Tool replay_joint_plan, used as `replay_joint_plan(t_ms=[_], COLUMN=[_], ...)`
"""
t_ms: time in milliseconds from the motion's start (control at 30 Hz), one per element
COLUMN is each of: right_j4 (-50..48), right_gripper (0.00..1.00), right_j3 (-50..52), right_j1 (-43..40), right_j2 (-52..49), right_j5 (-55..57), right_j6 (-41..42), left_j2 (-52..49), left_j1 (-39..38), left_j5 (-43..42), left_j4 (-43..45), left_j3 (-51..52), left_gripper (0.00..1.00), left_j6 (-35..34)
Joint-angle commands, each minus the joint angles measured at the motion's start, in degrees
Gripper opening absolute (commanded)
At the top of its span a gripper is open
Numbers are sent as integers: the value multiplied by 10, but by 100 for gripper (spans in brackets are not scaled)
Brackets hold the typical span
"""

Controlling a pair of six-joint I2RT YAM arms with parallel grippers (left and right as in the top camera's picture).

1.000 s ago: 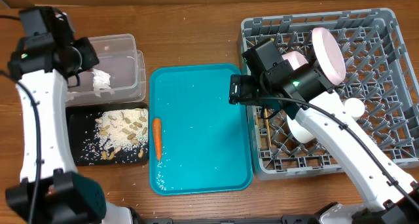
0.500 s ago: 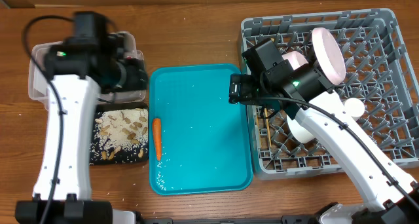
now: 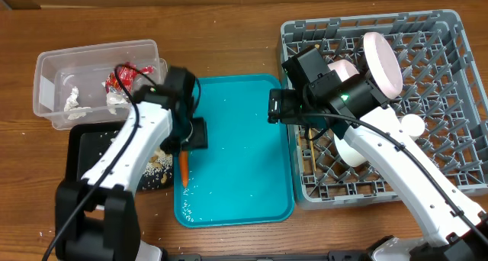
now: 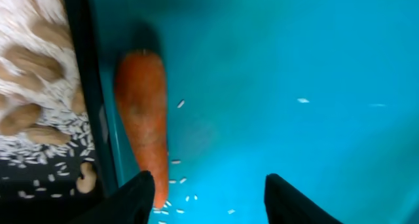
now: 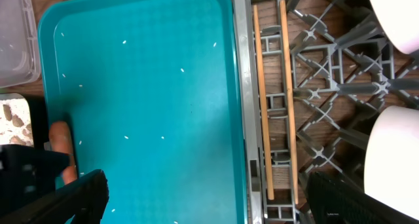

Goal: Sort waste into correct bins and load items into the dishwasher
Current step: 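Reach the left gripper to the orange carrot on the teal tray and grasp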

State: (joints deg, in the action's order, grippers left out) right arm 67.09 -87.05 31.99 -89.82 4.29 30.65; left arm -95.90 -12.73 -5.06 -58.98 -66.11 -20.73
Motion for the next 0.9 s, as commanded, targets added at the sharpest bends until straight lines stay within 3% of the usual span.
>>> replay_joint_plan(t_ms=[0, 300, 700, 867], right_j4=[-1, -4, -13, -21], right_gripper=[100, 100, 100, 100], right_j3=[-3, -3, -3, -3], right_j1=[1, 1, 1, 1], right_j2=[3, 3, 3, 3], right_j5=[-1, -1, -1, -1], right_j6=[-7, -7, -7, -7], left_j2=[-13, -27, -40, -41], left_j1=[0, 0, 0, 0], left_j5=[17, 87, 55, 55], left_j4=[28, 111, 144, 167], left_j3=[38, 101, 129, 126], left_gripper=[55, 41, 36, 44], left_j6=[-28, -47, -61, -61])
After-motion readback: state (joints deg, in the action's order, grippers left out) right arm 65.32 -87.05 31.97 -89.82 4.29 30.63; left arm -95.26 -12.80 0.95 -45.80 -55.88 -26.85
